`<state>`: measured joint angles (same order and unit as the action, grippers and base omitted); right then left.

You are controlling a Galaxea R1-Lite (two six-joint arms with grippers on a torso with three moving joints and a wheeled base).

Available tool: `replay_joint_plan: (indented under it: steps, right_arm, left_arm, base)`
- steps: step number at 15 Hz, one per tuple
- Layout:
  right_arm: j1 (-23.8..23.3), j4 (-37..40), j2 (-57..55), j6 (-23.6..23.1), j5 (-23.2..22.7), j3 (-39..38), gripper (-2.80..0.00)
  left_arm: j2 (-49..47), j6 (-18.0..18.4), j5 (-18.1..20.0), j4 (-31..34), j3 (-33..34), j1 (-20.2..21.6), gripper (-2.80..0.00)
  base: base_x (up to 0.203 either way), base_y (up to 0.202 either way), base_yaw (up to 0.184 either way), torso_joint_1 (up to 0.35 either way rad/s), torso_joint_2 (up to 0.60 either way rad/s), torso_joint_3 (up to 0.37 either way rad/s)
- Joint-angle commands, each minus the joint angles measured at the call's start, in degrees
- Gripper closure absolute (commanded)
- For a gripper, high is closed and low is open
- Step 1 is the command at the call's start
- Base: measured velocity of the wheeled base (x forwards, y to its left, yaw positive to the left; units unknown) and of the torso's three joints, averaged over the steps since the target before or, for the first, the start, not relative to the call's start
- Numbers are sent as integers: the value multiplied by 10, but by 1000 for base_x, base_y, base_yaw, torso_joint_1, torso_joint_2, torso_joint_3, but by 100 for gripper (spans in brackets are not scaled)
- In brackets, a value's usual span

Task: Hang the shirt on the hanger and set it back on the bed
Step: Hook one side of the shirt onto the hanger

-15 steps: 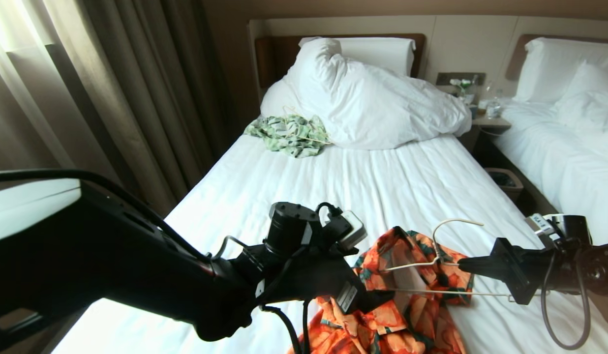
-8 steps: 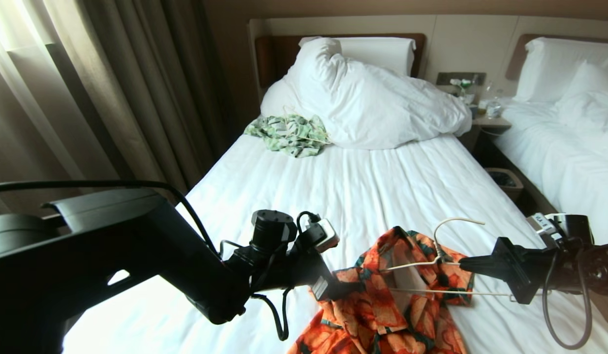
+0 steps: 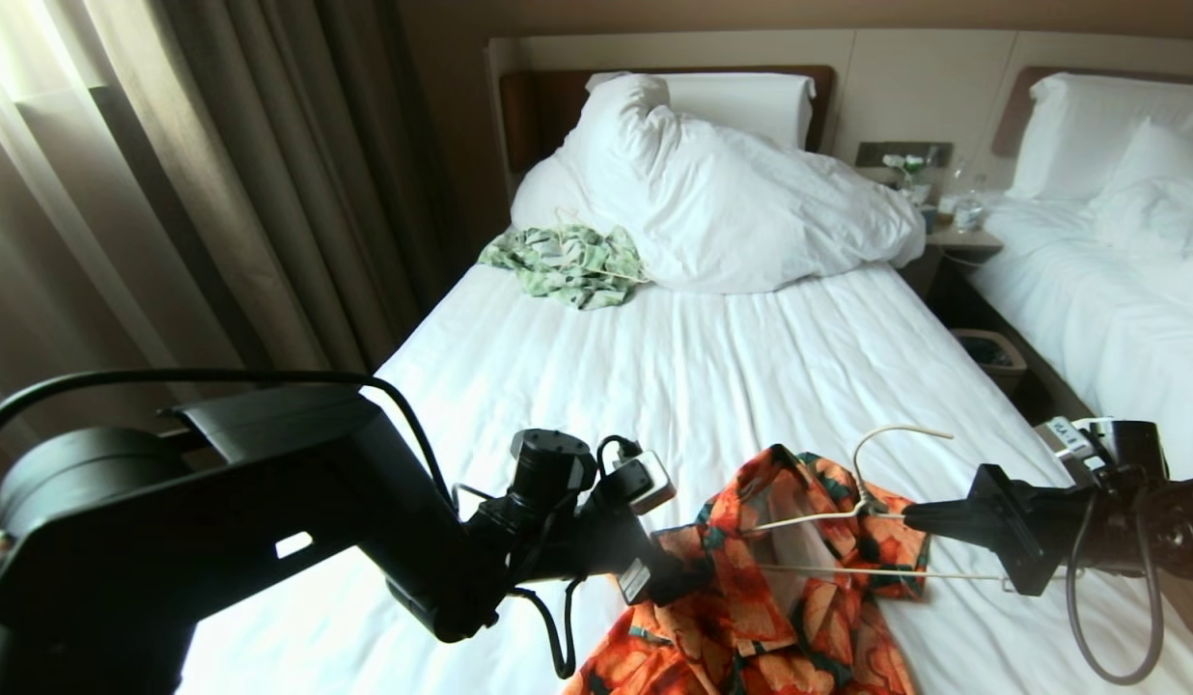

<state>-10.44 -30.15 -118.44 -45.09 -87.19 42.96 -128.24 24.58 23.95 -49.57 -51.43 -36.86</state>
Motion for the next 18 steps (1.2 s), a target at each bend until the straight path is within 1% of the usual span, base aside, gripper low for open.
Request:
replay_joint_plan:
  steps: [1,3,5,8,9,10,13,14,18]
  right_arm:
    - [0,-2,1,-3,-5,-1,0]
    - [0,-2,1,-3,-5,0,0]
    - [2,-2,1,-3,-5,-1,0]
    - [5,-2,-1,-3,-5,-1,0]
    - [5,-2,-1,-2,-5,-1,0]
    - [5,-2,0,-2,-5,-2,0]
    - [5,-2,0,-3,-5,-1,0]
    - [5,-2,0,-3,-5,-1,0]
    - [4,-2,0,-3,-5,-1,0]
  left_arm:
    - [-25,1,1,-6,-17,-9,-280]
    - [-28,-2,1,-6,-34,-13,-280]
    - [-27,-16,-2,-6,-51,-23,-280]
    - [-27,-30,-8,-2,-70,-46,-280]
    - [-27,-42,-18,-2,-74,-62,-280]
    - [-29,-51,-39,0,-81,-73,-280]
    - [-37,-54,-87,30,-93,-94,-280]
    - [-37,-54,-97,39,-100,-97,-280]
    - [-40,-53,-100,54,-129,-96,-280]
  base:
    - [0,0,0,0,0,0]
    - [0,0,0,0,0,0]
    - [0,0,0,0,0,0]
    - [0,0,0,0,0,0]
    - [0,0,0,0,0,0]
    - [0,0,0,0,0,0]
    - [0,0,0,0,0,0]
    - [0,0,0,0,0,0]
    - [0,0,0,0,0,0]
